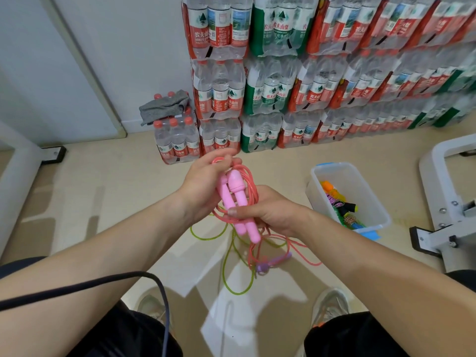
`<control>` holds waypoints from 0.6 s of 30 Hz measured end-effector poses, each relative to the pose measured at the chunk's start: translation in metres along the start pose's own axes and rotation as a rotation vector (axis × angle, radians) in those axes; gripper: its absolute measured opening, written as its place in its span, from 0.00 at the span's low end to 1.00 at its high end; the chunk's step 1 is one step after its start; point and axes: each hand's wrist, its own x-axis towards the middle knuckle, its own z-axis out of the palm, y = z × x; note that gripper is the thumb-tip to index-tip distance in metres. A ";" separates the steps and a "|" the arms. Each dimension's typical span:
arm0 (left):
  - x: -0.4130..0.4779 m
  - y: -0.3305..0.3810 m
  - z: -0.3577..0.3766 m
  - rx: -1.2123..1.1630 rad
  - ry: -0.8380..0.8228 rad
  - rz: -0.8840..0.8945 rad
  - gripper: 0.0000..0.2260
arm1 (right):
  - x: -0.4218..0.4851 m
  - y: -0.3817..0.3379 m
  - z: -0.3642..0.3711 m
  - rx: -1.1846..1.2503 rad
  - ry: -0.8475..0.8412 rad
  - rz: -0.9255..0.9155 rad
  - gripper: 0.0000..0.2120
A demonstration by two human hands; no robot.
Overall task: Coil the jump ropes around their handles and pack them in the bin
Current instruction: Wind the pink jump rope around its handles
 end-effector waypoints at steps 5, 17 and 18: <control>0.005 0.002 -0.004 -0.175 -0.040 -0.131 0.13 | -0.007 -0.011 -0.001 -0.112 0.032 -0.055 0.04; -0.004 0.005 0.004 -0.196 -0.202 -0.191 0.14 | -0.010 -0.014 -0.001 -0.090 0.151 -0.077 0.15; -0.005 0.005 0.004 -0.190 -0.219 -0.187 0.13 | -0.010 -0.015 -0.002 -0.106 0.170 -0.088 0.13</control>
